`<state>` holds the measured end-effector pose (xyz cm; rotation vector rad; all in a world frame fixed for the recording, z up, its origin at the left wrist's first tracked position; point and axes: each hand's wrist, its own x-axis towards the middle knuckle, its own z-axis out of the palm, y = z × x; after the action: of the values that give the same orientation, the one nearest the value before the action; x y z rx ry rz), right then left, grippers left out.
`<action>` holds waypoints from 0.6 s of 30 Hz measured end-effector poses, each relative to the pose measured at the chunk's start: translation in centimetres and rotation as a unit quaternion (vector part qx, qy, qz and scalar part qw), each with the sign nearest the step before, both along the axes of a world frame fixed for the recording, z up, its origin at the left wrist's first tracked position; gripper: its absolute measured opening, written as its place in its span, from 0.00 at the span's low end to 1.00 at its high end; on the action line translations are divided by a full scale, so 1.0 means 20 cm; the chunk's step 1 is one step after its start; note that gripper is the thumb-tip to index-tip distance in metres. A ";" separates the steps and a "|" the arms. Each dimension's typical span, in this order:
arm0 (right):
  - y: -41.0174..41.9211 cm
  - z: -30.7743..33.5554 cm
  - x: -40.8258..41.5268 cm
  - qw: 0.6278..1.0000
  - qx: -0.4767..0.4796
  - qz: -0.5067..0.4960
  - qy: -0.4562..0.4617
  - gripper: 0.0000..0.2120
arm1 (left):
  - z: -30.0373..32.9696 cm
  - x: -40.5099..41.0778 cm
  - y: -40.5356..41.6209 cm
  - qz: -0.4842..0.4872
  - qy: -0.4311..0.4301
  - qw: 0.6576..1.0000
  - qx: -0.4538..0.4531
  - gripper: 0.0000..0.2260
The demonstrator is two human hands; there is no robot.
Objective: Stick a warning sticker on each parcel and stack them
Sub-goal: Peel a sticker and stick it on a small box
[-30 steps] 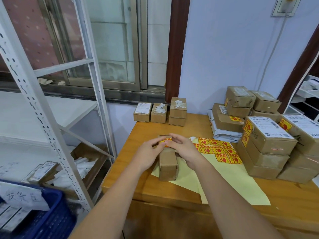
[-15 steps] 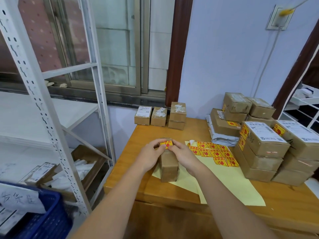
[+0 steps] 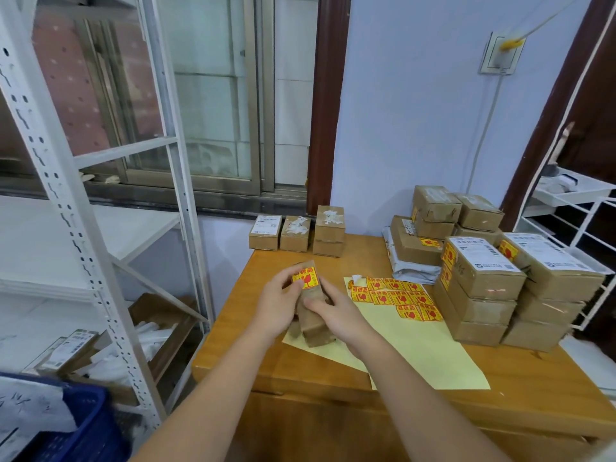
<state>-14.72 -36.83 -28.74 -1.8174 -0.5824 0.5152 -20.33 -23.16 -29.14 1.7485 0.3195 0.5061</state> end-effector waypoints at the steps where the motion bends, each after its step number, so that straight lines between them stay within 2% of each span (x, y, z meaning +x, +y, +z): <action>1: -0.01 0.01 0.00 1.000 0.009 0.005 -0.003 0.24 | 0.02 0.00 -0.01 0.006 -0.010 1.000 -0.017 0.15; 5: -0.05 0.11 -0.01 0.999 0.024 -0.001 -0.037 0.28 | 0.13 0.02 -0.06 0.018 -0.055 0.997 -0.045 0.14; 8: -0.10 0.21 0.05 0.997 0.000 -0.015 -0.074 0.35 | 0.21 0.06 -0.12 0.011 -0.082 0.996 -0.045 0.14; 12: -0.23 0.34 0.16 0.987 -0.048 -0.039 -0.149 0.39 | 0.29 0.16 -0.22 -0.033 -0.094 0.994 -0.032 0.15; 15: -0.39 0.48 0.21 0.966 -0.091 -0.097 -0.223 0.39 | 0.33 0.25 -0.30 -0.077 -0.097 0.992 0.023 0.18; 18: -0.57 0.58 0.30 0.945 -0.127 -0.139 -0.268 0.40 | 0.31 0.31 -0.38 -0.106 -0.061 0.980 0.154 0.21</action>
<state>-8.68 -48.30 -17.06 -2.2607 -0.6240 -0.1160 -14.18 -30.72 -22.97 2.0129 -0.0378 0.5256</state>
